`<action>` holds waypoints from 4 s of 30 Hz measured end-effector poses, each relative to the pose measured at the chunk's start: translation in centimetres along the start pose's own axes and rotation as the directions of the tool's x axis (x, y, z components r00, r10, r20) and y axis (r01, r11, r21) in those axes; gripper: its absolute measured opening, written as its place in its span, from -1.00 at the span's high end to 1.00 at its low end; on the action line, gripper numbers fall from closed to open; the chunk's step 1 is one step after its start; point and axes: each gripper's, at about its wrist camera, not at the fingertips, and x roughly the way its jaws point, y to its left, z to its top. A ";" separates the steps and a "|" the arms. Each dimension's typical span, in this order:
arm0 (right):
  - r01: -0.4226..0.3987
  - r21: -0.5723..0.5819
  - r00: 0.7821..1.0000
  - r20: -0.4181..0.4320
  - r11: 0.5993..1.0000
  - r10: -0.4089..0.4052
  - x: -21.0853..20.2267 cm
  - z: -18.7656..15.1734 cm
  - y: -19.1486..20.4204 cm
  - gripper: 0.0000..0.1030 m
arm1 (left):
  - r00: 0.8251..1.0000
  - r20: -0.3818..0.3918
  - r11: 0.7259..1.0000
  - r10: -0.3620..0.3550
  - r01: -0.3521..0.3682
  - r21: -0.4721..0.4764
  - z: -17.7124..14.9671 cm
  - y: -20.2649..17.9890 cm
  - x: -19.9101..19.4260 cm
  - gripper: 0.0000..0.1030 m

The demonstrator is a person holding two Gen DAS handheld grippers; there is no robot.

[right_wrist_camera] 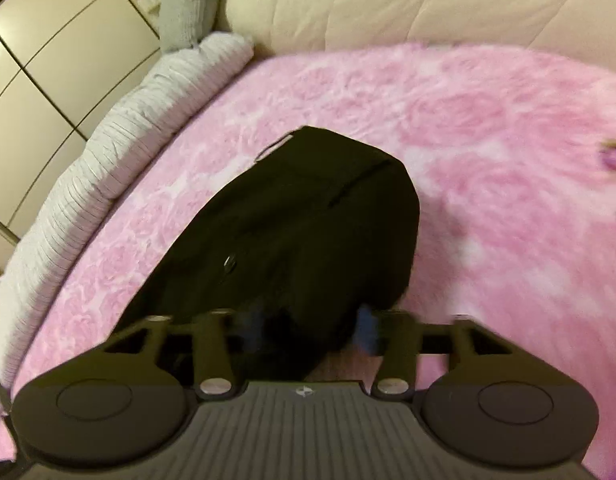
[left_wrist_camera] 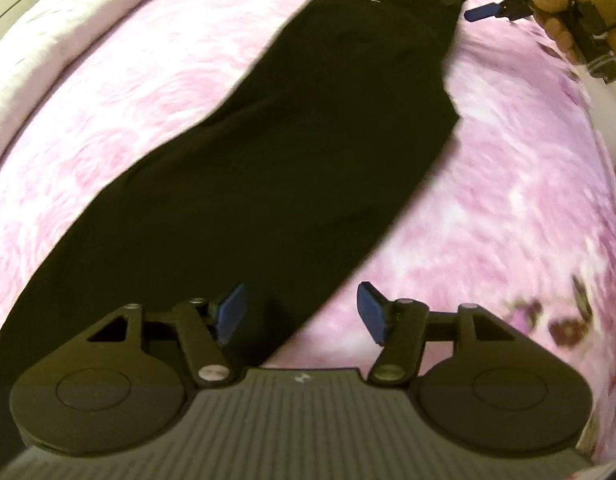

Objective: Fold clothes

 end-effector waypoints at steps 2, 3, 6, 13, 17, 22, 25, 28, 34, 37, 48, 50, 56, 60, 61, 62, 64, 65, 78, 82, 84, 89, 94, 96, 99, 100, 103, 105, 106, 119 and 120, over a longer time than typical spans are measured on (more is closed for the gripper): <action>0.024 -0.023 1.000 -0.010 0.999 -0.024 -1.9 -2.1 1.6 -0.15 | 1.000 0.015 1.000 0.019 -0.019 -0.012 -0.3 1.5 -0.4 -0.14; 0.030 -0.044 0.999 -0.020 0.999 -0.031 -2.7 -2.9 2.5 -0.15 | 0.999 0.021 0.999 0.037 -0.037 -0.030 -0.6 2.9 -0.7 -0.16; 0.003 -0.179 0.999 -0.041 0.984 -0.011 -4.2 -4.1 5.8 -0.15 | 0.992 0.010 0.984 0.129 -0.126 -0.129 -2.5 8.6 -1.7 -0.20; -0.150 -0.431 0.984 -0.152 0.890 0.092 -0.5 -4.4 15.4 -0.15 | 0.917 -0.135 0.748 0.374 -0.385 -0.540 -15.2 23.6 -7.6 -0.51; -0.189 -0.458 0.974 -0.200 0.869 0.107 1.2 -7.1 20.9 -0.24 | 0.885 -0.205 0.589 0.419 -0.436 -0.680 -24.4 30.1 -10.9 -0.55; -0.228 -0.491 0.954 -0.287 0.841 0.091 2.0 -14.5 27.5 -0.32 | 0.958 -0.091 0.521 0.273 -0.227 -0.823 -32.7 36.4 -10.8 -0.52; -0.233 -0.499 0.946 -0.316 0.835 0.075 1.8 -18.9 30.7 -0.40 | 0.989 -0.049 0.487 0.139 -0.111 -0.866 -35.1 38.0 -9.2 -0.25; -0.222 -0.491 0.944 -0.325 0.842 0.059 1.4 -22.4 33.4 -0.41 | 0.996 -0.016 0.468 0.088 -0.055 -0.882 -36.1 38.2 -9.0 -0.24; -0.236 -0.509 0.940 -0.335 0.828 0.062 0.6 -26.3 38.2 -0.44 | 0.997 0.050 0.400 0.062 0.021 -0.916 -38.7 38.3 -9.6 0.50; -0.249 -0.520 0.934 -0.351 0.817 0.061 1.1 -27.5 39.5 -0.44 | 0.995 0.085 0.348 0.057 0.060 -0.935 -39.4 38.5 -10.1 0.84; -0.218 -0.537 0.948 -0.315 0.815 0.046 0.5 -26.6 40.6 -0.46 | 0.998 0.026 0.294 0.059 0.007 -0.956 -42.7 34.7 -14.4 0.88; -0.213 -0.525 0.945 -0.324 0.824 0.038 0.7 -26.7 40.3 -0.46 | 0.998 0.001 0.290 0.058 -0.016 -0.957 -42.6 34.0 -14.0 0.88; -0.200 -0.489 0.951 -0.307 0.849 0.047 -0.4 -25.6 38.5 -0.54 | 0.997 -0.060 0.292 0.044 -0.070 -0.954 -42.5 31.8 -14.9 0.88; -0.156 -0.435 0.957 -0.290 0.887 0.026 -0.7 -23.9 35.3 -0.54 | 0.988 -0.146 0.340 0.042 -0.151 -0.928 -41.1 31.7 -15.4 0.84; -0.143 -0.414 0.960 -0.280 0.899 0.023 -0.9 -23.3 34.3 -0.54 | 0.984 -0.173 0.356 0.050 -0.179 -0.917 -40.6 31.7 -15.6 0.82; -0.130 -0.397 0.964 -0.266 0.909 0.022 -1.1 -22.6 33.4 -0.54 | 0.975 -0.211 0.372 0.077 -0.224 -0.901 -39.9 31.8 -15.9 0.83; -0.098 -0.374 0.972 -0.236 0.922 0.008 -1.4 -21.3 31.4 -0.54 | 0.946 -0.279 0.386 0.164 -0.321 -0.865 -38.2 32.0 -17.1 0.83; -0.081 -0.362 0.975 -0.221 0.929 -0.001 -1.6 -20.7 30.2 -0.54 | 0.927 -0.309 0.393 0.213 -0.371 -0.842 -37.1 31.9 -17.7 0.83; 0.114 0.017 0.986 -0.124 0.993 -0.111 -3.1 -17.2 12.2 -0.55 | 0.993 0.110 0.976 0.048 -0.070 0.207 -6.1 3.4 -3.8 0.26; 0.112 0.052 0.991 -0.086 0.992 -0.107 -4.4 -17.3 9.4 -0.55 | 0.982 0.169 0.836 -0.081 -0.026 0.548 -0.8 -7.2 2.4 0.21; 0.106 0.053 0.992 -0.074 0.993 -0.102 -4.9 -17.4 8.5 -0.55 | 0.984 0.172 0.760 -0.037 -0.084 0.645 0.7 -10.5 5.7 0.22; 0.078 -0.017 0.995 -0.055 0.997 -0.079 -6.2 -18.1 8.0 -0.57 | 0.986 0.145 0.785 -0.077 -0.030 0.618 3.8 -9.8 6.9 0.96; 0.012 -0.164 1.000 -0.025 0.986 -0.017 -6.2 -19.5 10.7 -0.71 | 0.975 0.138 0.954 -0.177 0.136 0.267 7.1 -2.1 4.6 1.00; -0.017 -0.181 1.000 -0.011 0.983 0.015 -5.4 -20.0 12.2 -0.71 | 0.968 0.143 0.965 -0.206 0.177 0.194 7.7 -0.1 4.1 1.00; -0.041 -0.142 0.999 0.022 0.989 0.044 -3.6 -20.2 14.0 -0.71 | 0.958 0.150 0.965 -0.245 0.225 0.137 9.3 1.4 3.8 1.00; -0.031 -0.127 0.999 0.036 0.991 0.036 -2.9 -20.1 14.6 -0.71 | 0.955 0.152 0.963 -0.255 0.236 0.131 9.7 1.6 3.7 1.00; -0.028 -0.052 0.998 0.063 0.998 0.031 -0.6 -19.4 16.0 -0.71 | 0.949 0.156 0.955 -0.275 0.251 0.155 10.3 2.0 3.1 1.00; 0.001 -0.028 0.997 0.076 1.000 0.001 0.9 -18.8 17.1 -0.71 | 0.943 0.161 0.948 -0.291 0.262 0.179 10.2 1.9 2.5 1.00; 0.021 -0.022 0.996 0.085 1.000 -0.019 1.6 -18.5 17.8 -0.71 | 0.940 0.165 0.945 -0.299 0.269 0.185 10.1 1.8 2.5 1.00; 0.342 0.060 0.909 0.230 0.938 -0.347 -0.2 -20.3 16.8 -0.61 | 0.938 0.137 0.796 -0.319 0.187 0.576 6.7 -4.1 1.5 1.00; 0.355 0.078 0.908 0.210 0.932 -0.363 -0.6 -20.7 16.8 -0.62 | 0.940 0.113 0.778 -0.321 0.194 0.597 6.2 -4.6 1.8 1.00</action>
